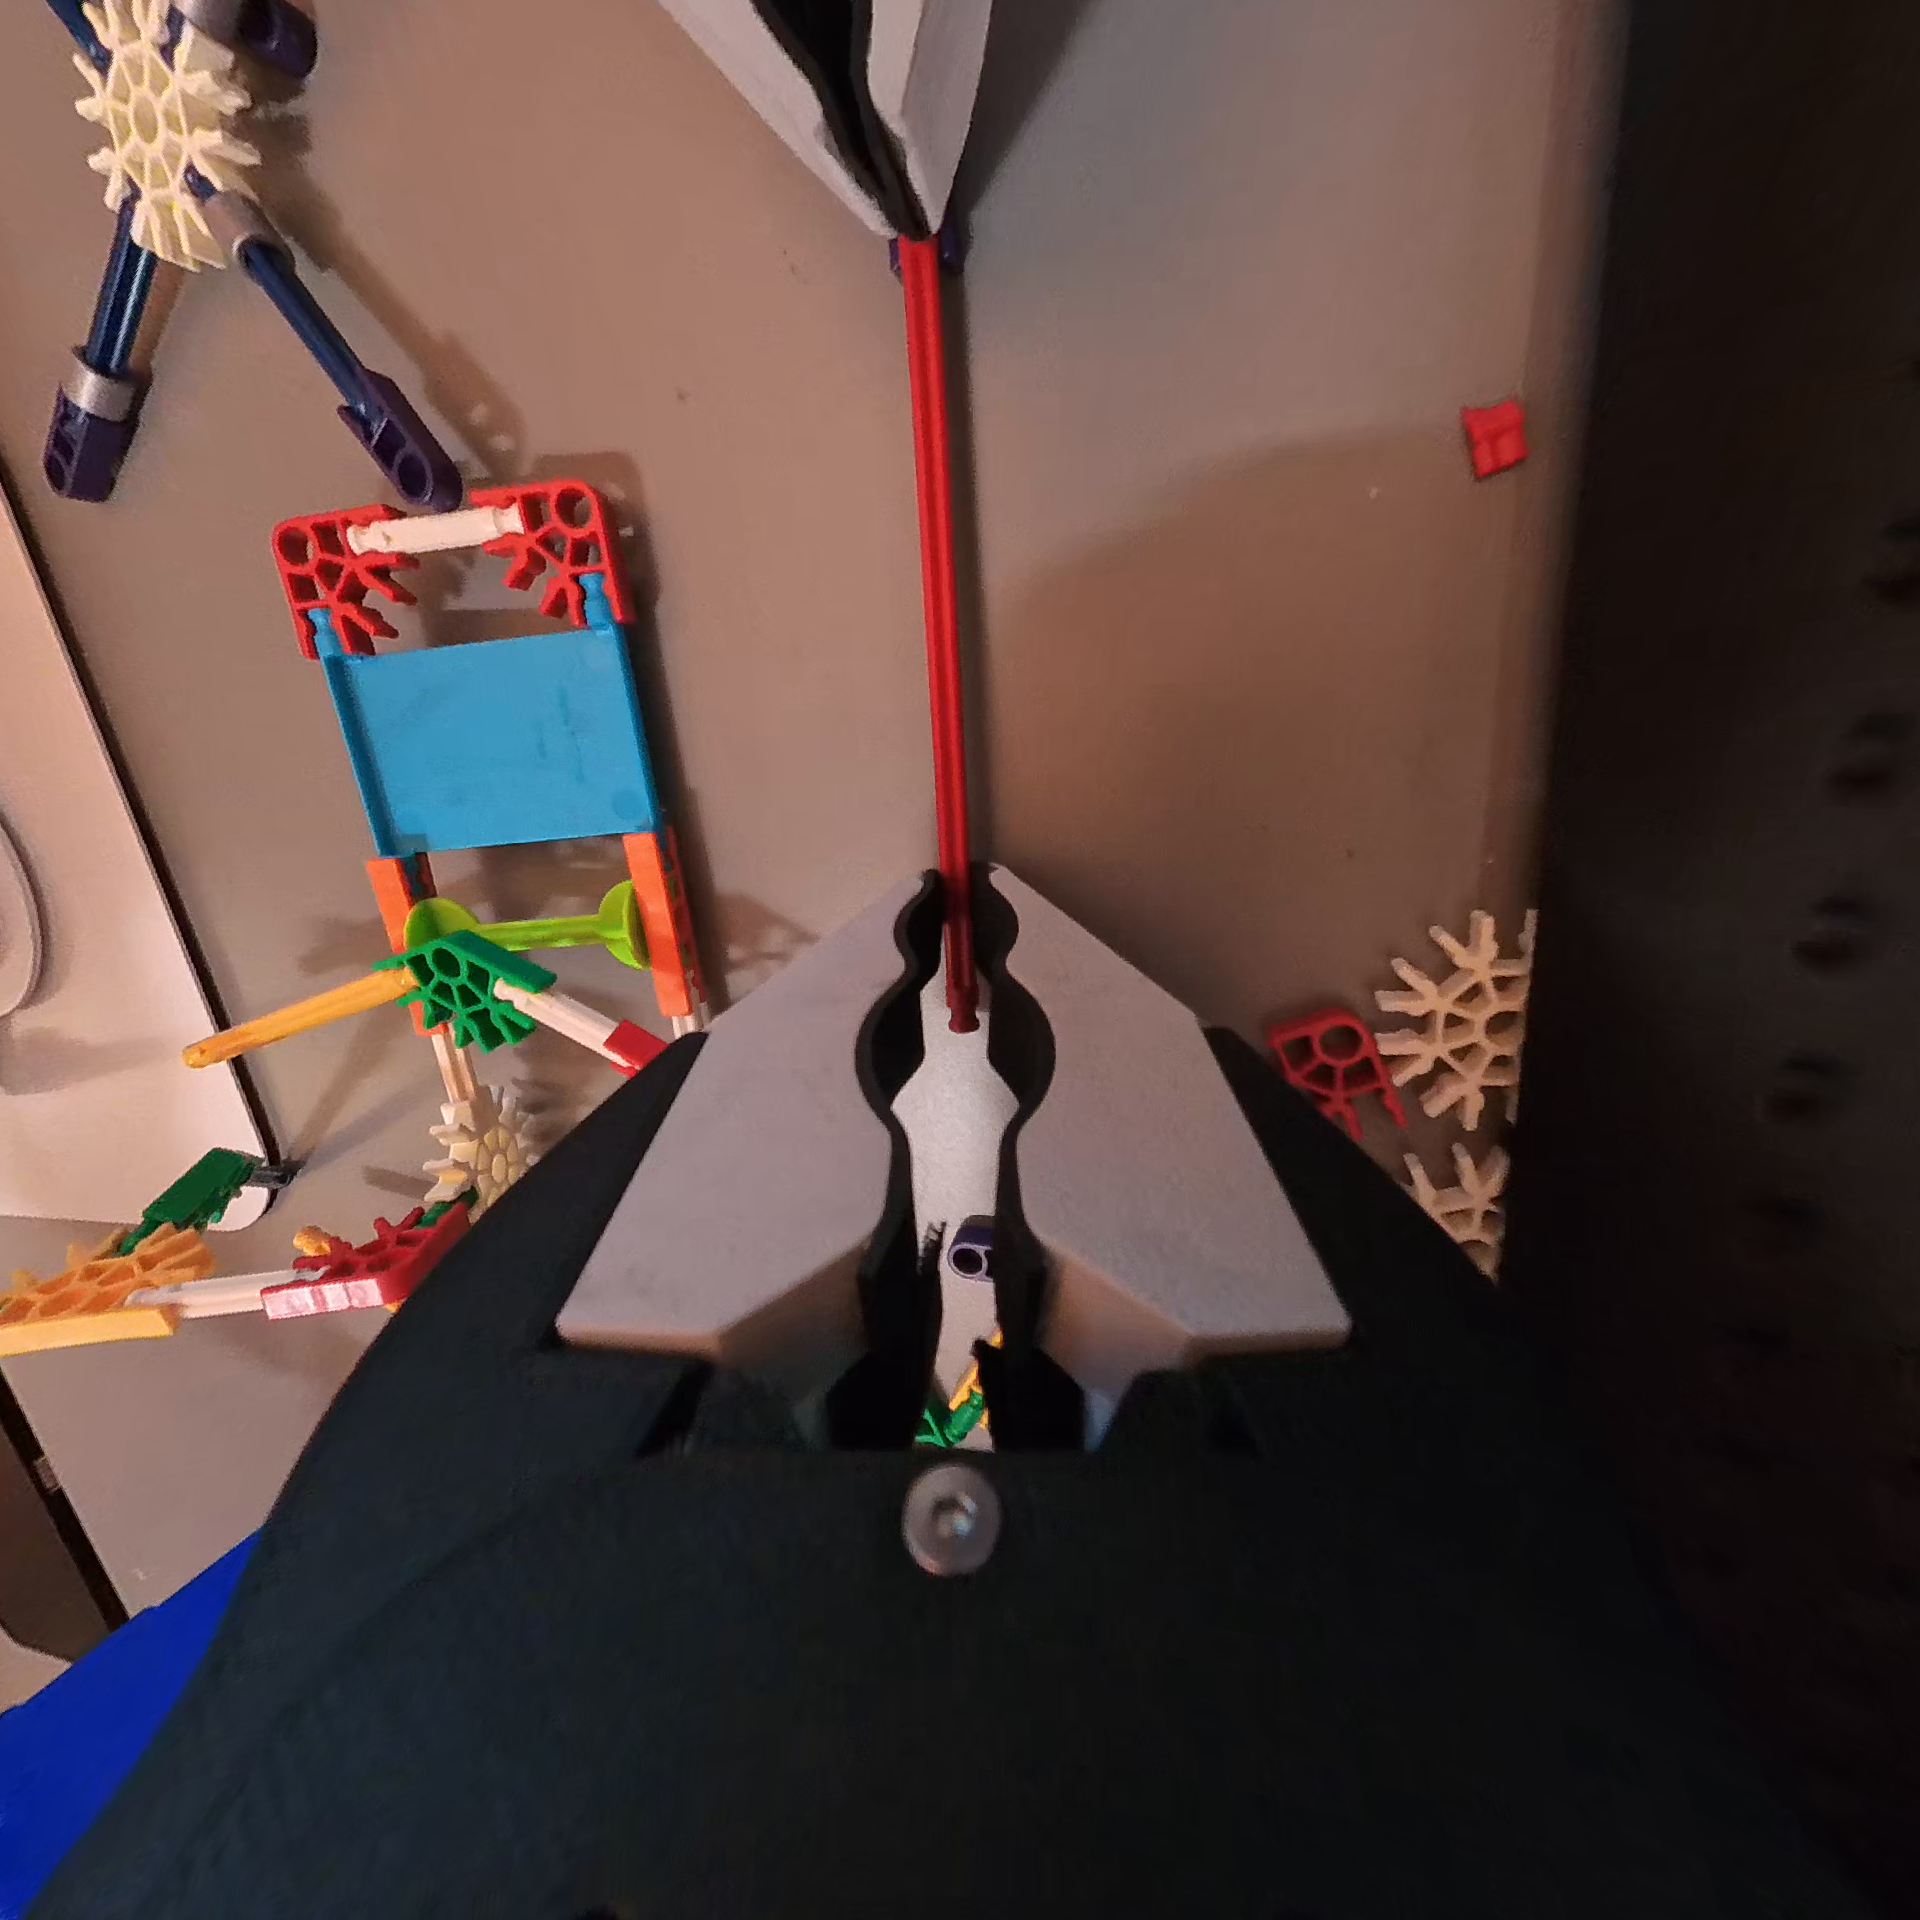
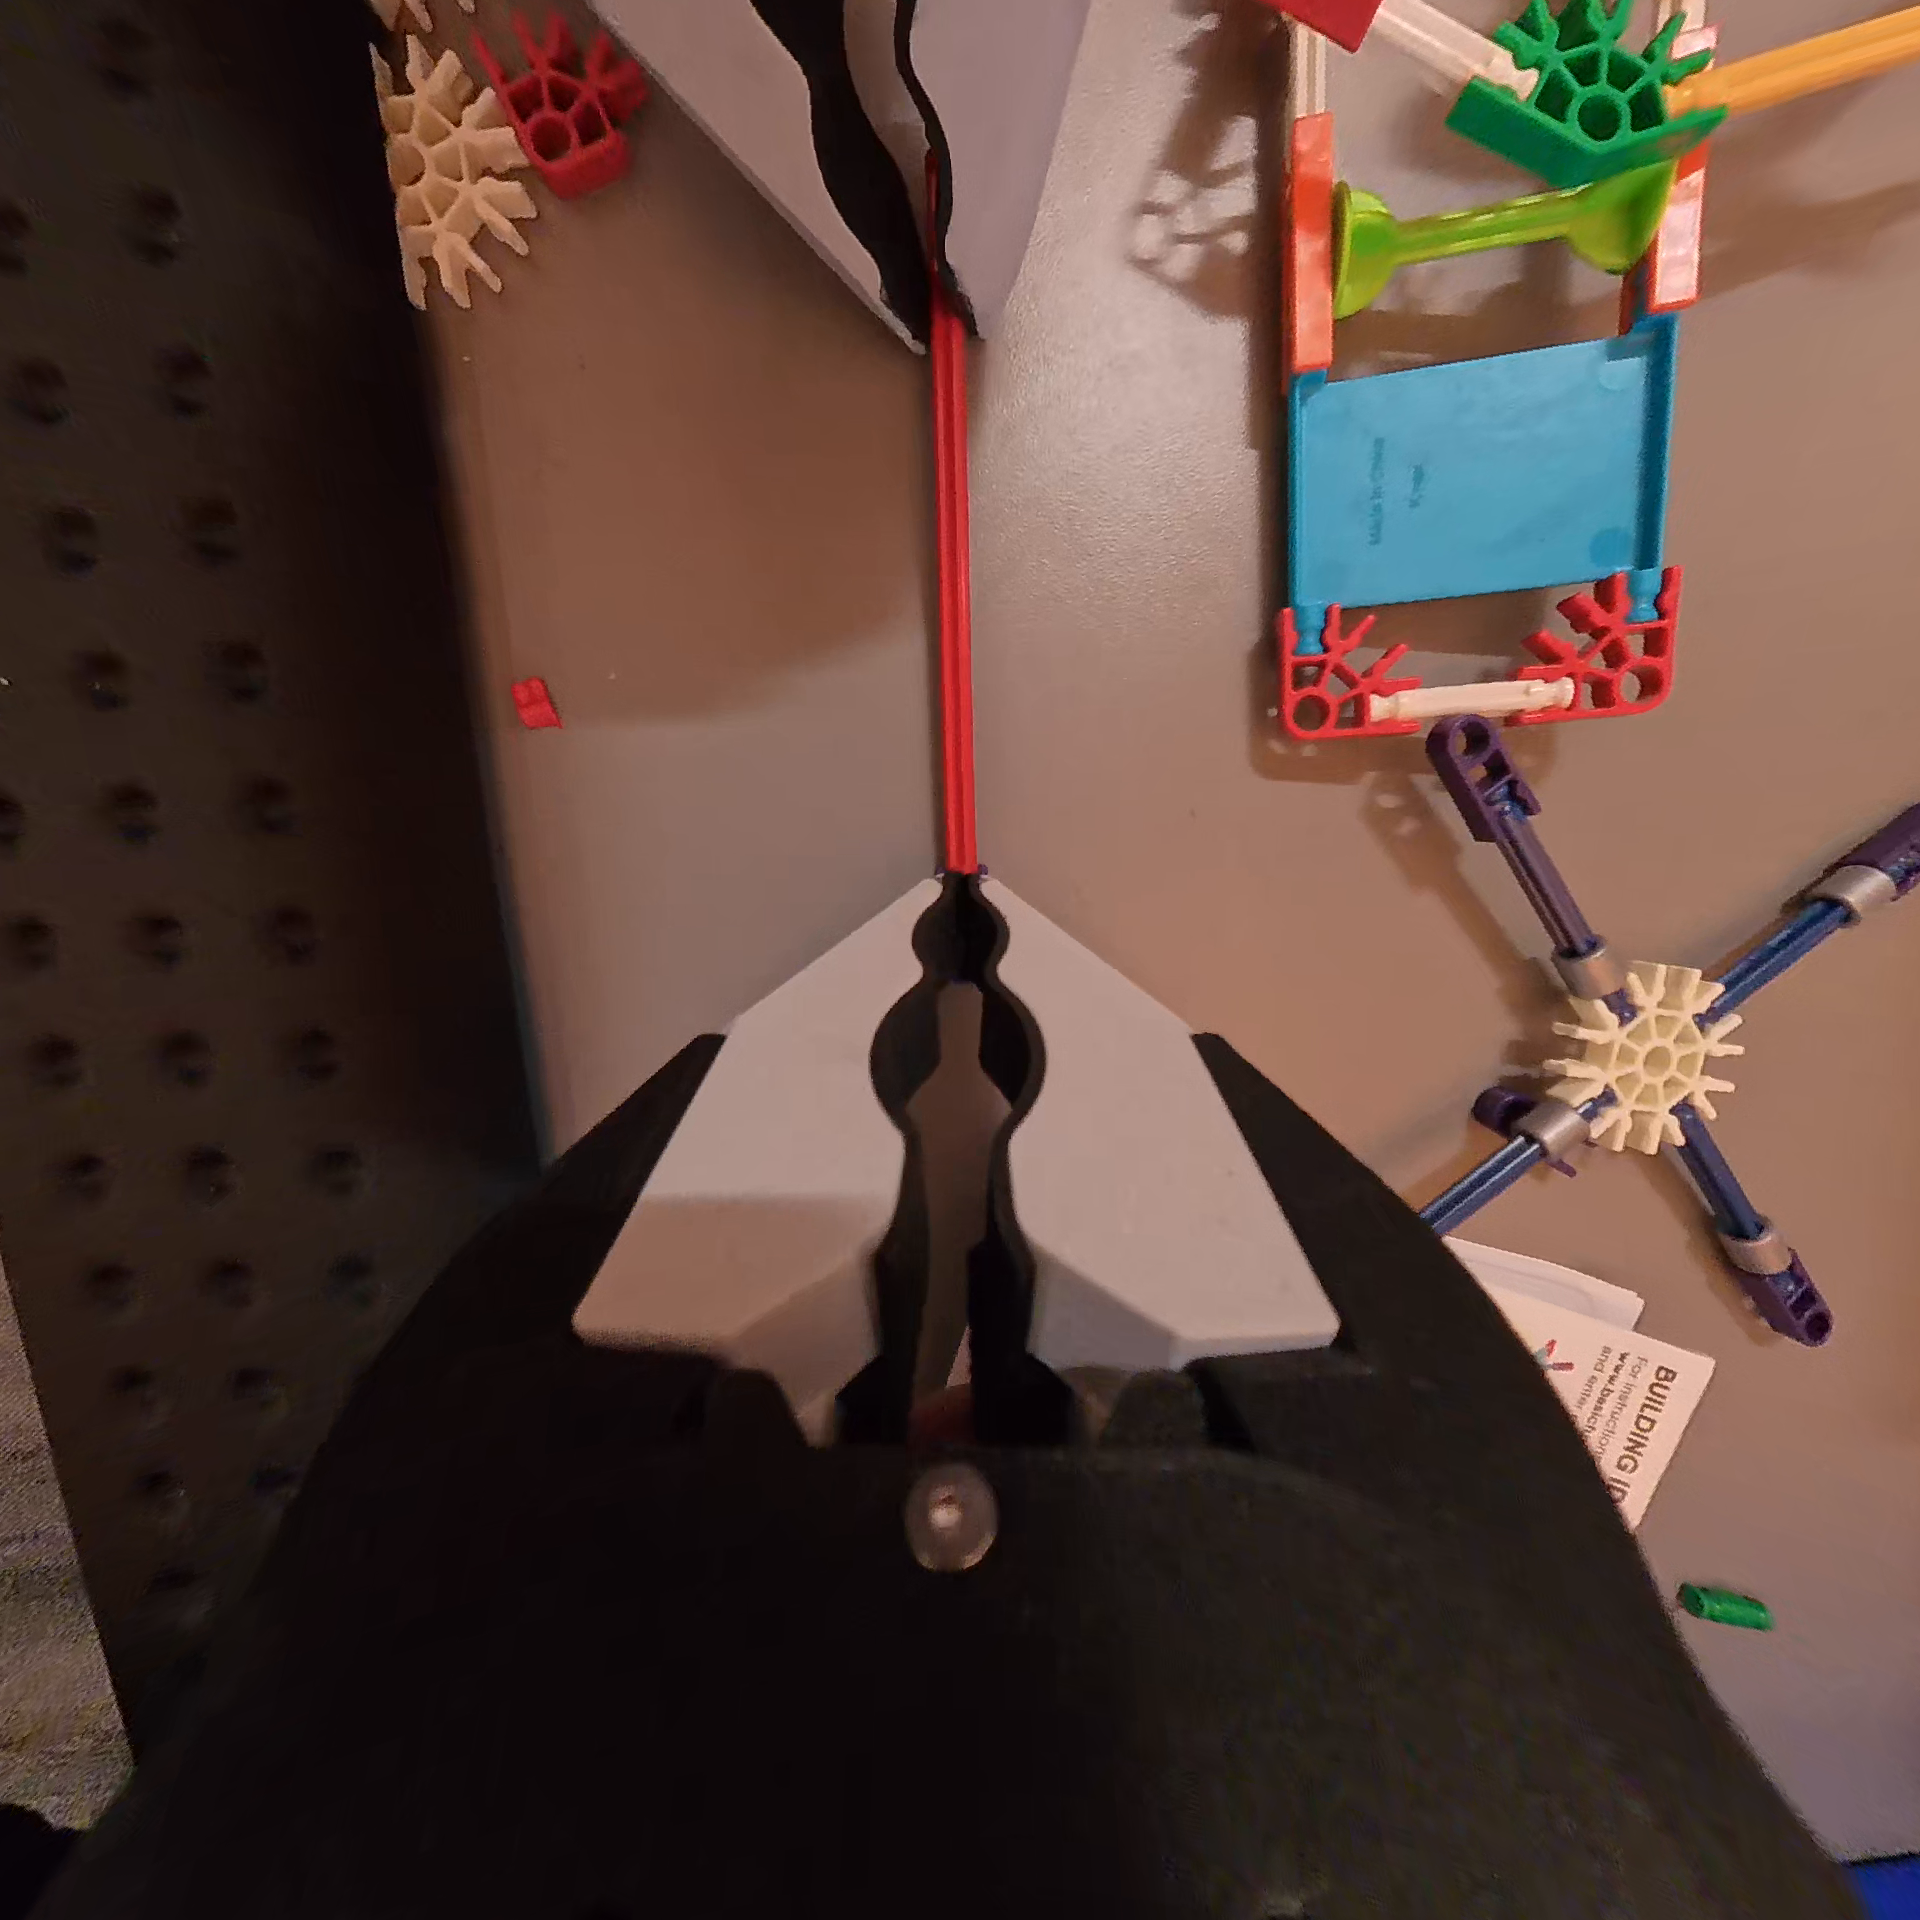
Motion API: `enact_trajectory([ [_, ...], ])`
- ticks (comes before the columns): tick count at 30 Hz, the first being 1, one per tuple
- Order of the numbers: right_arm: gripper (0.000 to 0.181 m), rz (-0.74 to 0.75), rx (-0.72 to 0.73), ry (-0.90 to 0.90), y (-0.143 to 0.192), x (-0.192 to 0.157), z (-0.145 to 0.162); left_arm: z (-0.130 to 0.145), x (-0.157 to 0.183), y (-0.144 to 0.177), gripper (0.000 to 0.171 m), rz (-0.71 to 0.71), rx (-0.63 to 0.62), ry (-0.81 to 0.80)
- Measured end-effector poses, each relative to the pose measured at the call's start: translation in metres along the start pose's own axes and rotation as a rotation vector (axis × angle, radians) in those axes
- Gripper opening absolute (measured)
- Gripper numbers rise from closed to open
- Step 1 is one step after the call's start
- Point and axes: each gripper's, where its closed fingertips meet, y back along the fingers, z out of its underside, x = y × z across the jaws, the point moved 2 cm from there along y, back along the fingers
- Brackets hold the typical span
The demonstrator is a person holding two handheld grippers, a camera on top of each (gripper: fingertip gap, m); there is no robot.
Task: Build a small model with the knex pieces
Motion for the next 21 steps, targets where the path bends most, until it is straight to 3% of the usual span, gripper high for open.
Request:
enact_trajectory([
  [12,0.000,-0.049,-0.123,-0.004,-0.004,0.001,-0.002,0.000,0.001,0.000,0.002,-0.008,-0.012,-0.005],
  [18,0.002,-0.022,0.031,-0.050,0.004,0.007,-0.008,0.001,-0.001,0.001,0.003,-0.016,0.007,-0.014],
  [21,0.018,0.052,0.151,-0.072,0.026,0.011,-0.007,0.000,-0.002,0.000,0.003,-0.023,0.019,-0.024],
])
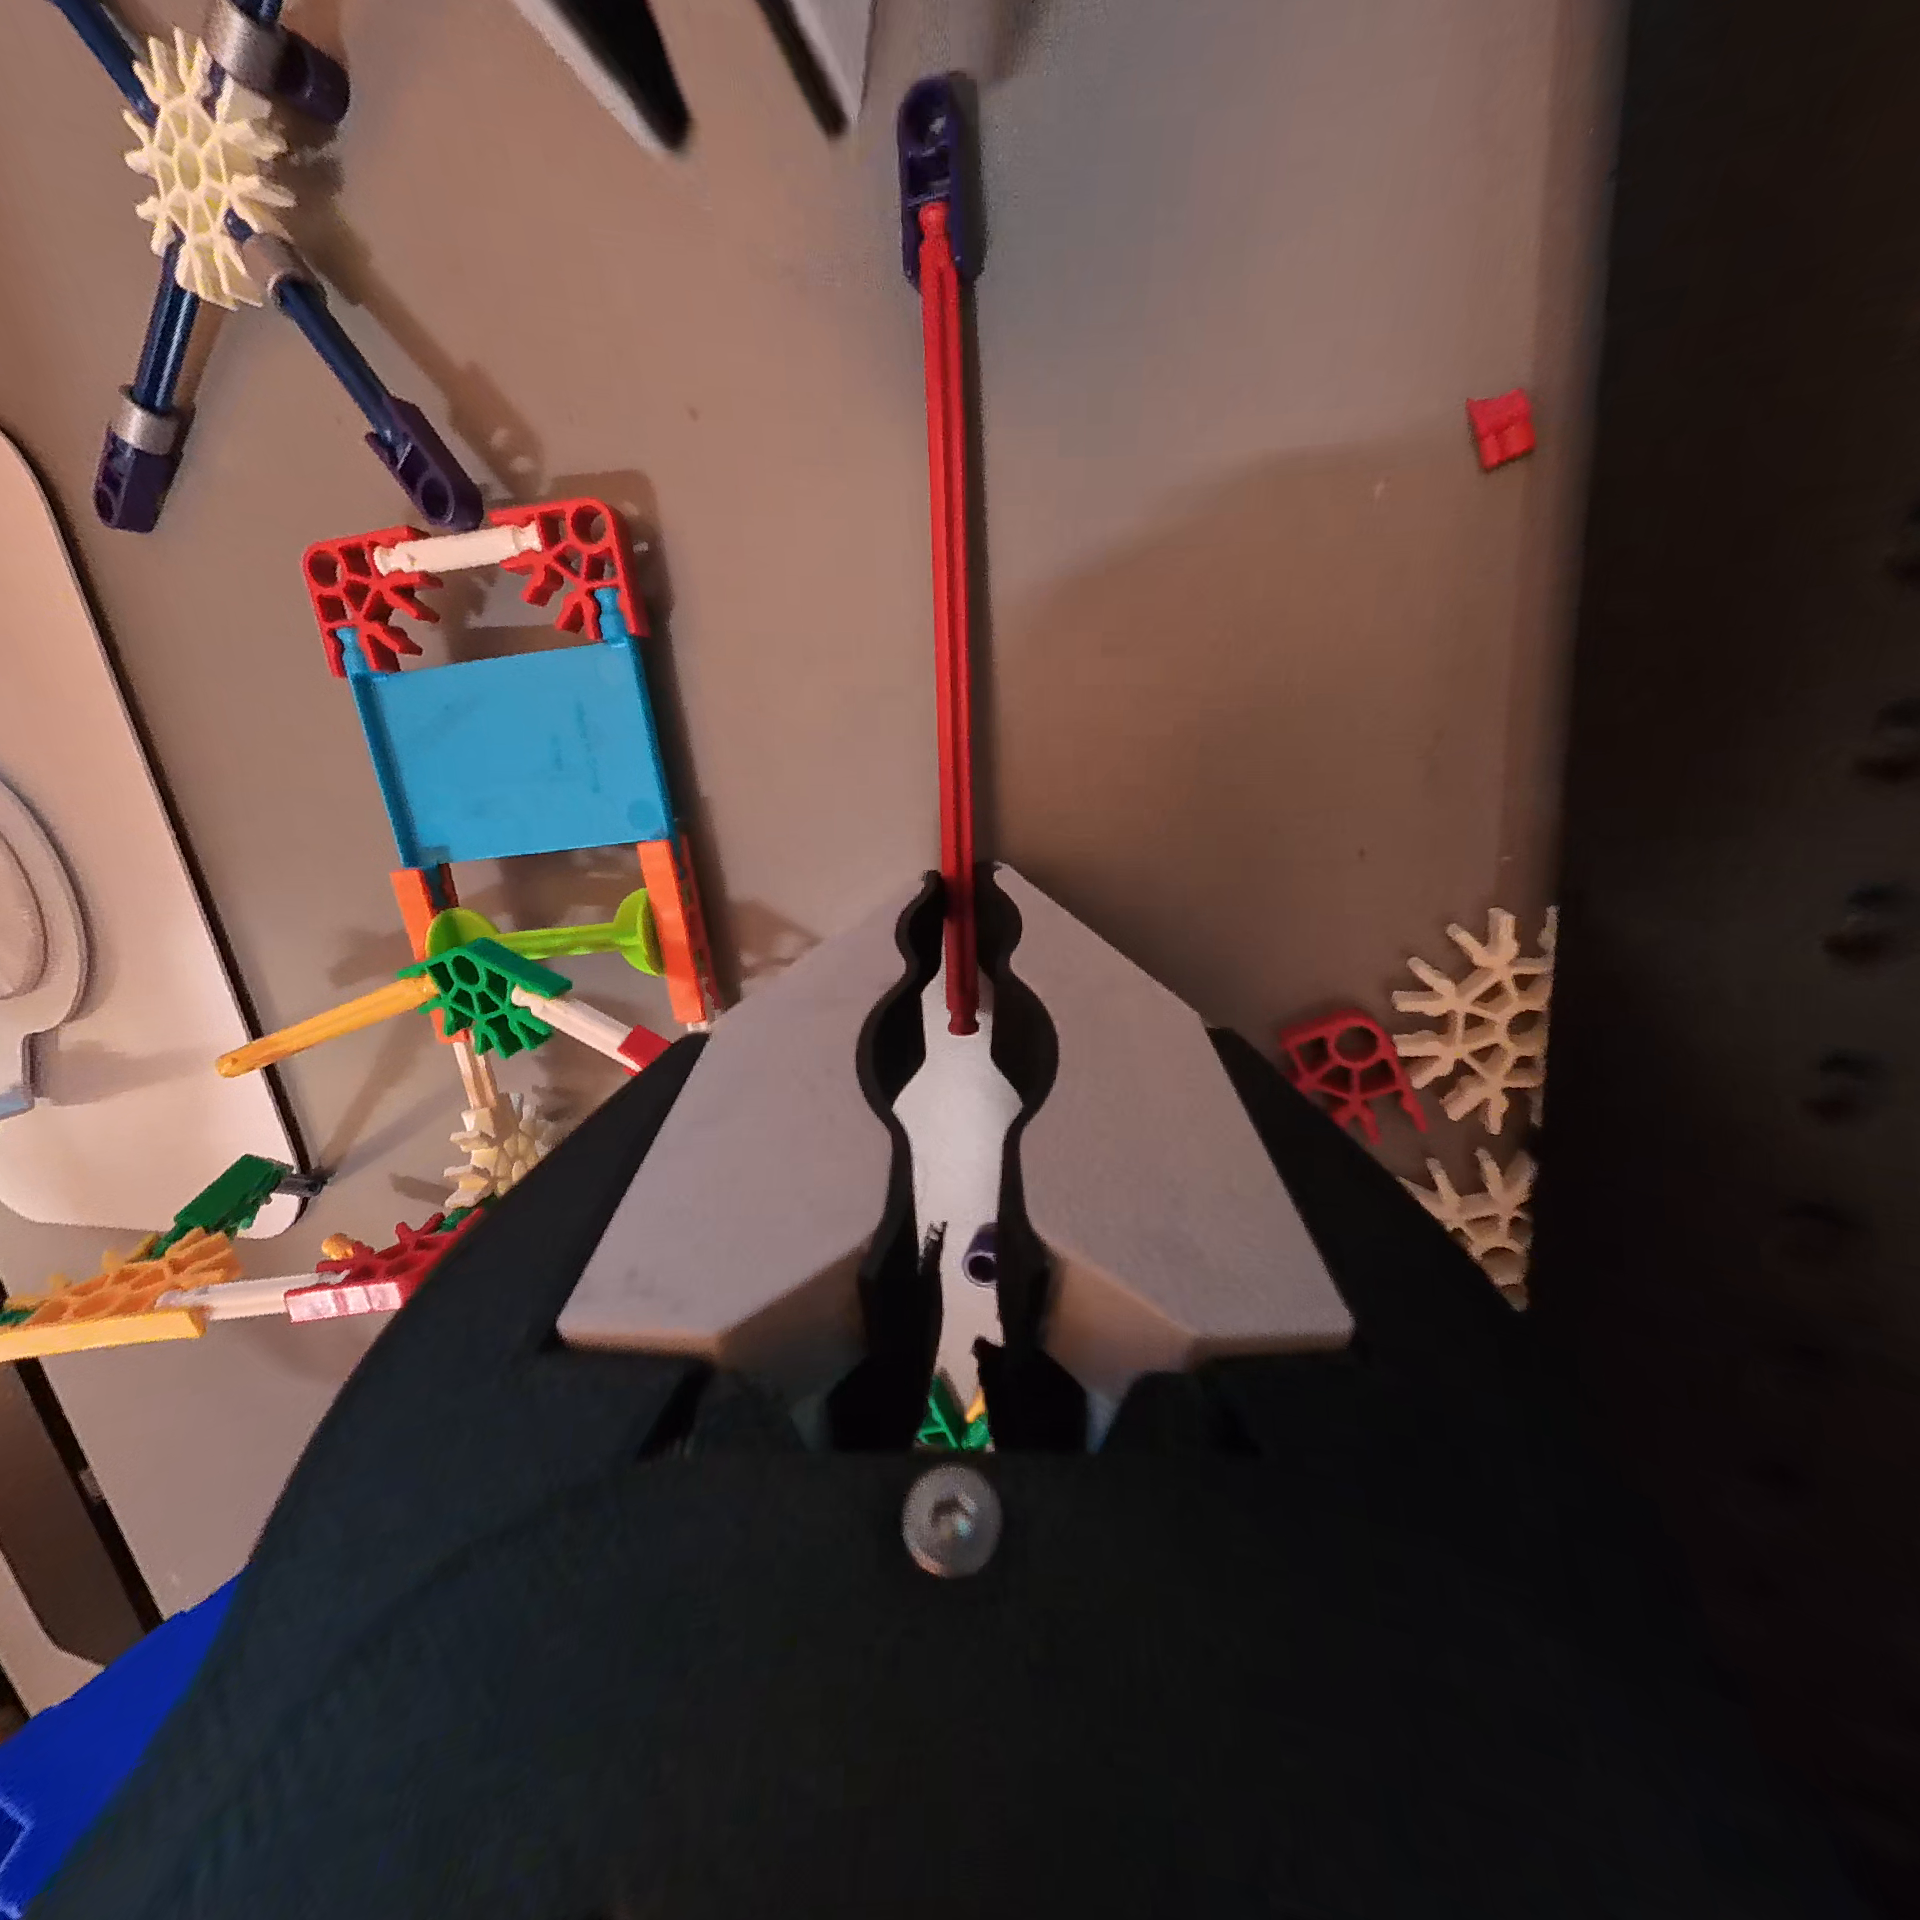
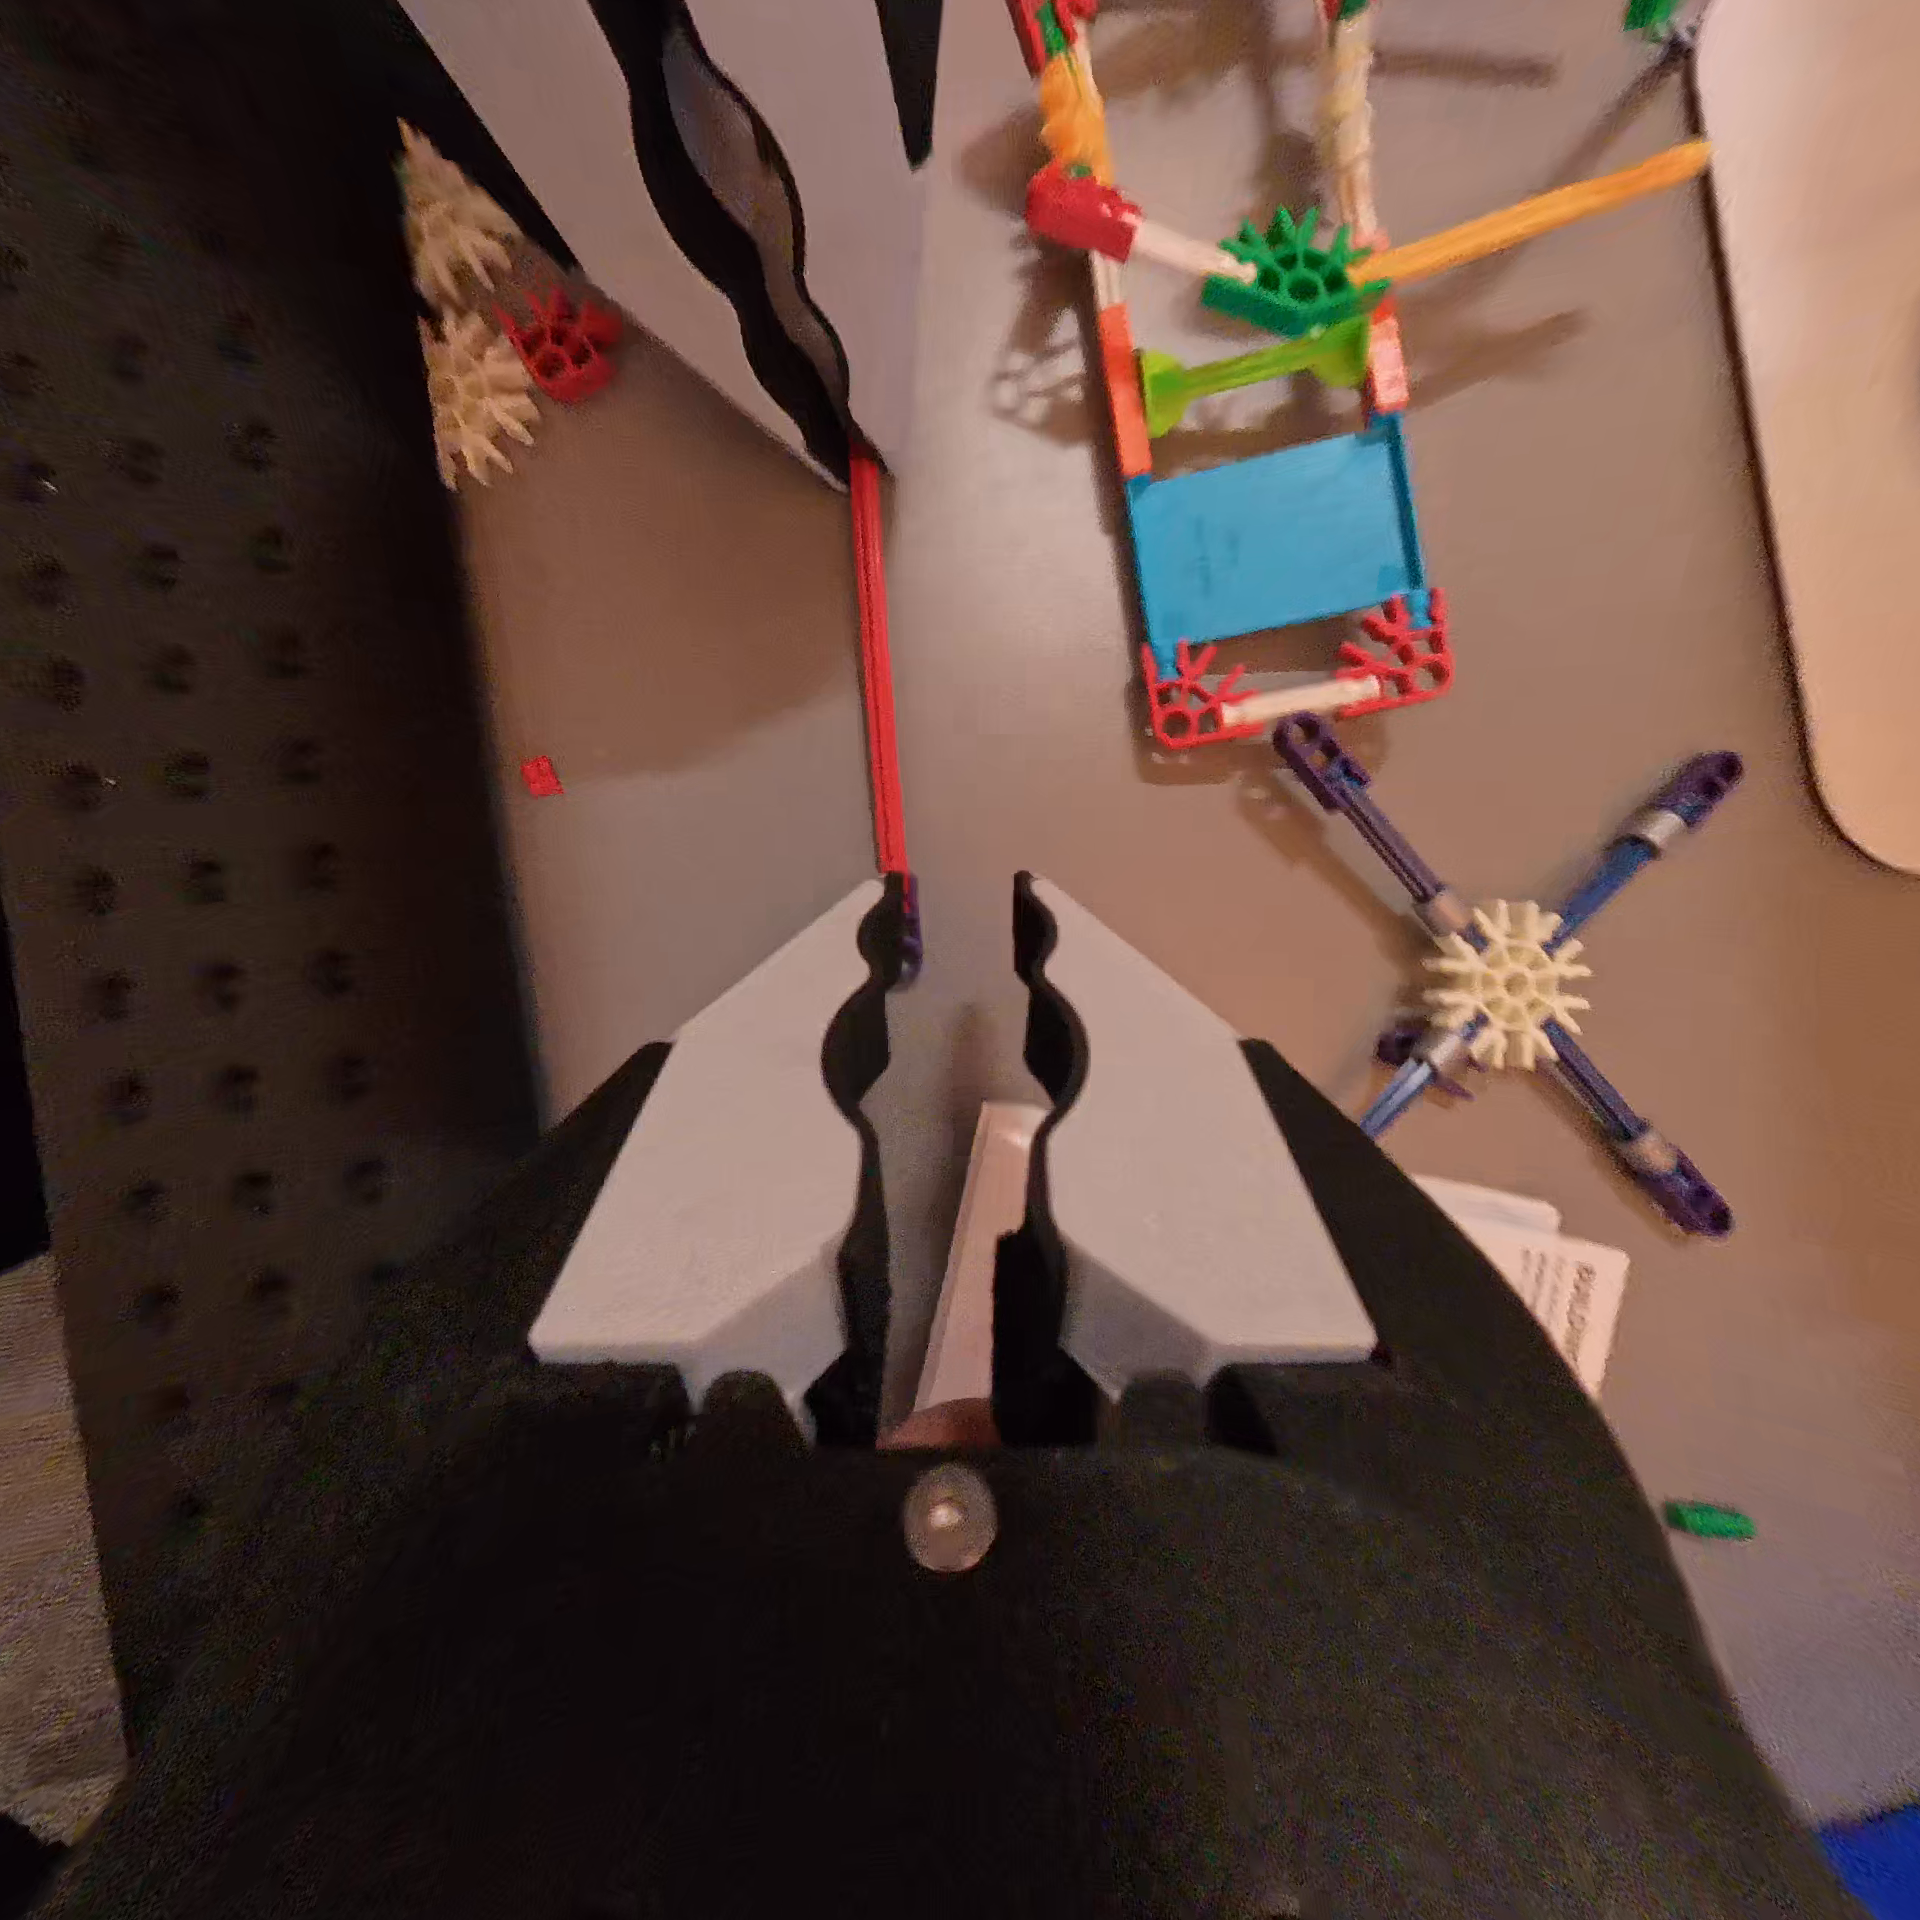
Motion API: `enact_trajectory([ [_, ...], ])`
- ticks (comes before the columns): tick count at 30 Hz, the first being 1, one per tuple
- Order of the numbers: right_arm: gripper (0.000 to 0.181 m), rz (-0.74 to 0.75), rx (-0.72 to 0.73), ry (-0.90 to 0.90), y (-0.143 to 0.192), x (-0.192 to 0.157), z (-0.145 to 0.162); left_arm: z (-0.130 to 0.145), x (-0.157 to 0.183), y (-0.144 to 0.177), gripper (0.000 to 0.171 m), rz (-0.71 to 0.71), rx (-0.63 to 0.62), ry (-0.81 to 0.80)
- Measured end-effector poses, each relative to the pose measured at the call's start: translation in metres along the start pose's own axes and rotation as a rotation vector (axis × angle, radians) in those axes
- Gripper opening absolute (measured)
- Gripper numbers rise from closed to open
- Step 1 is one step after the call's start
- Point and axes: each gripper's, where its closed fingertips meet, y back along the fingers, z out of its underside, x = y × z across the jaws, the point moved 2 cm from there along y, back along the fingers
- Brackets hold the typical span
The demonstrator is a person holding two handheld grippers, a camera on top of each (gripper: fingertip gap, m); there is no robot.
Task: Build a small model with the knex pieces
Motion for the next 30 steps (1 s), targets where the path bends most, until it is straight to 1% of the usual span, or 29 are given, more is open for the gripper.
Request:
enact_trajectory([
  [2,0.024,0.038,-0.045,0.029,-0.002,-0.002,0.012,-0.001,-0.003,-0.001,0.003,-0.020,0.000,-0.022],
  [3,0.029,0.036,-0.071,0.042,-0.006,-0.006,0.018,-0.002,-0.004,-0.001,0.003,-0.021,0.002,-0.021],
  [4,0.030,0.029,-0.096,0.054,-0.011,-0.009,0.023,-0.004,-0.004,-0.002,0.003,-0.023,0.007,-0.027],
  [5,0.028,0.037,-0.111,0.071,-0.016,-0.010,0.027,-0.006,-0.004,-0.001,0.003,-0.026,0.023,-0.030],
  [8,0.008,0.045,-0.099,0.083,-0.019,-0.013,0.029,-0.016,-0.010,0.005,0.003,-0.057,0.073,-0.026],
  [9,0.008,0.070,-0.109,0.093,-0.018,-0.010,0.032,-0.022,-0.010,0.009,0.003,-0.050,0.108,-0.019],
  [10,0.007,0.075,-0.109,0.101,-0.015,-0.011,0.034,-0.027,-0.012,0.013,0.003,-0.054,0.142,-0.016],
  [13,0.007,0.088,-0.042,0.082,0.001,-0.015,0.033,-0.035,-0.016,0.018,0.003,-0.079,0.162,-0.046],
  [16,0.006,0.134,-0.001,0.068,0.019,-0.017,0.037,-0.049,-0.020,0.019,0.003,-0.081,0.188,-0.070],
  [18,0.006,0.198,0.003,0.061,0.030,-0.016,0.042,-0.060,-0.025,0.024,0.004,-0.079,0.225,-0.069],
  [19,0.006,0.219,0.006,0.046,0.036,-0.017,0.046,-0.064,-0.030,0.027,0.008,-0.088,0.238,-0.066],
  [21,0.006,0.257,0.004,0.018,0.048,-0.018,0.056,-0.071,-0.043,0.038,0.028,-0.086,0.266,-0.041],
  [23,0.007,0.292,0.004,-0.016,0.060,-0.019,0.068,-0.080,-0.065,0.046,0.046,-0.116,0.291,-0.016],
  [24,0.007,0.308,0.005,-0.030,0.066,-0.020,0.073,-0.084,-0.075,0.045,0.048,-0.106,0.286,-0.007],
  [26,0.007,0.328,0.014,-0.054,0.074,-0.024,0.083,-0.090,-0.096,0.032,0.053,-0.073,0.247,-0.005],
  [30,0.006,0.358,0.006,-0.077,0.077,-0.033,0.097,-0.096,-0.129,-0.023,0.057,0.026,0.115,0.002],
])
